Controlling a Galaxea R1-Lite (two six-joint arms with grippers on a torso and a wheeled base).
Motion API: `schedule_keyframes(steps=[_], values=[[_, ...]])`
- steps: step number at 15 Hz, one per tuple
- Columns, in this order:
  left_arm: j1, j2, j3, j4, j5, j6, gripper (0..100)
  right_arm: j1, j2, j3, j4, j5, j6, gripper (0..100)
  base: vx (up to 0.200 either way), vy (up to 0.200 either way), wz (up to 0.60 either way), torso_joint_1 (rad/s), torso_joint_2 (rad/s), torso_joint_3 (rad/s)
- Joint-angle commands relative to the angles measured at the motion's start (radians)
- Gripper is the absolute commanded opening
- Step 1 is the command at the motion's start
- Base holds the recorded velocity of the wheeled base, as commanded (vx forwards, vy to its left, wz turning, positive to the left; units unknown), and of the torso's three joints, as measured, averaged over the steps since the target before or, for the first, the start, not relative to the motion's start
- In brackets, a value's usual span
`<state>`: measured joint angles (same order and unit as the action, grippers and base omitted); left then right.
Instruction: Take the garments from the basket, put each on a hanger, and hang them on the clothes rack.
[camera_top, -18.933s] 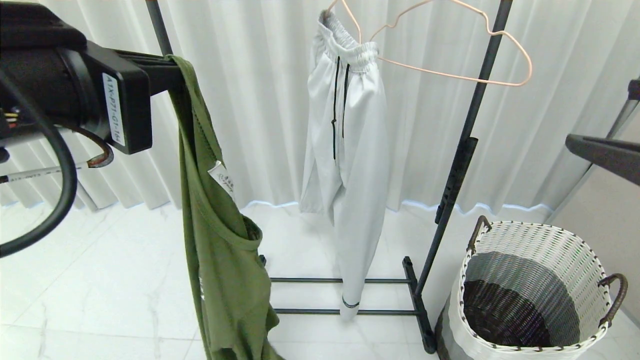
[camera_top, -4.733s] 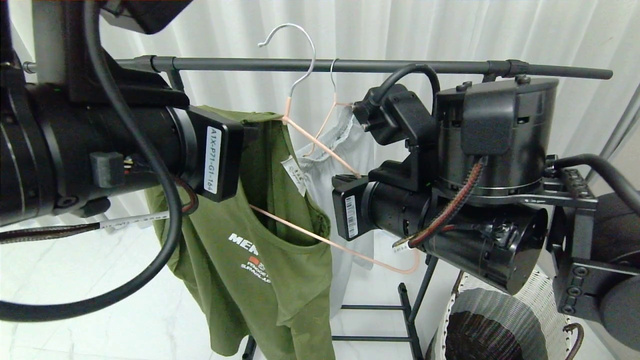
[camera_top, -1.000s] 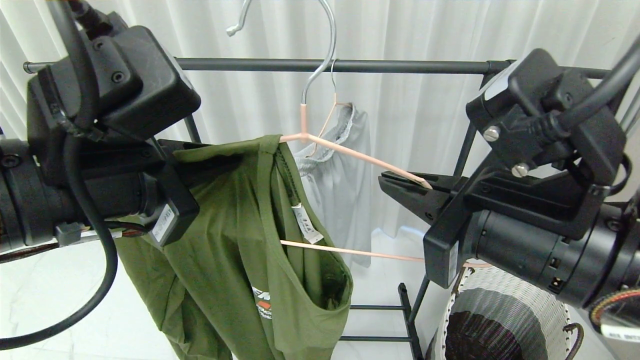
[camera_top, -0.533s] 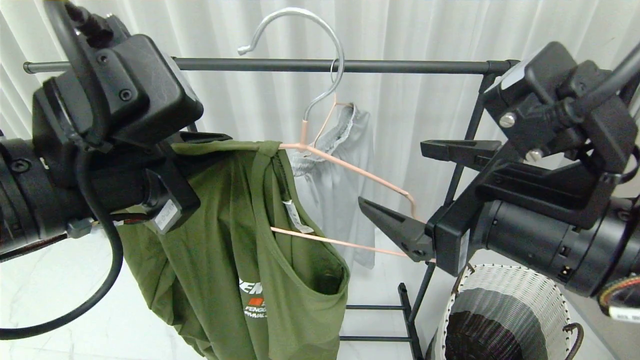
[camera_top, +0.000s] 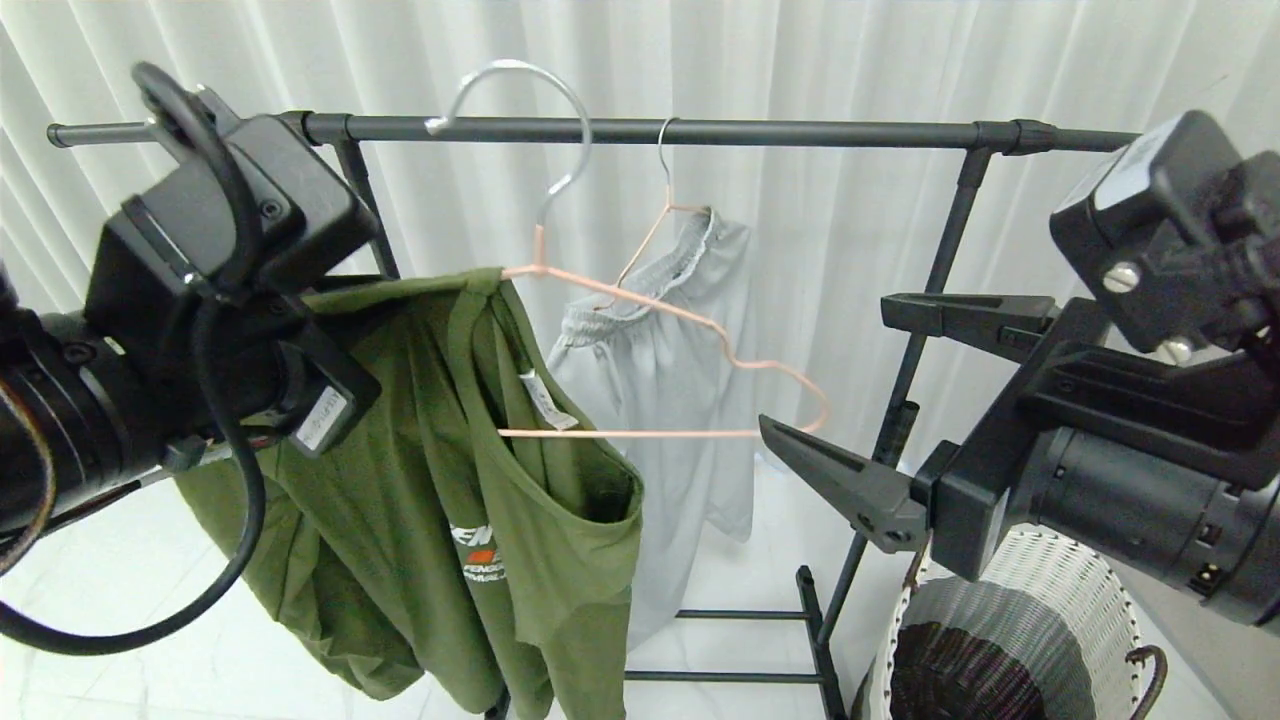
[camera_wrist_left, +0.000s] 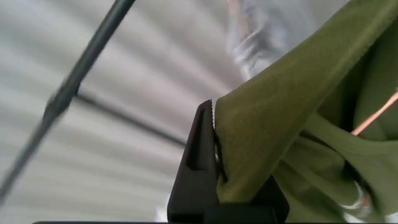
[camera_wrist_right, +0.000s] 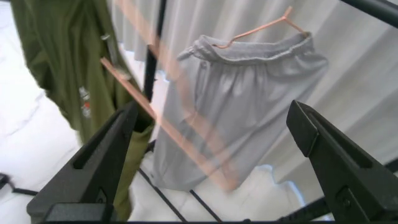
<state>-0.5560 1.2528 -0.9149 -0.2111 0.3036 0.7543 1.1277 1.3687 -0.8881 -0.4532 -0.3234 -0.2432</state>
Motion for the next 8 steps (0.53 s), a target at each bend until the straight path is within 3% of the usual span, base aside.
schedule_keyframes(steps=[1, 8], values=[[-0.022, 0.007, -0.027, -0.001, 0.052, -0.075, 0, 0.004, 0.012, 0.001, -0.002, 0.0, 0.007, 100, 0.0, 0.0, 0.0, 0.0, 0.0, 0.0], [-0.028, 0.033, -0.085, -0.001, 0.072, -0.165, 0, 0.038, 0.127, 0.011, -0.01, -0.022, 0.246, 100, 0.0, 0.0, 0.0, 0.0, 0.0, 0.0]])
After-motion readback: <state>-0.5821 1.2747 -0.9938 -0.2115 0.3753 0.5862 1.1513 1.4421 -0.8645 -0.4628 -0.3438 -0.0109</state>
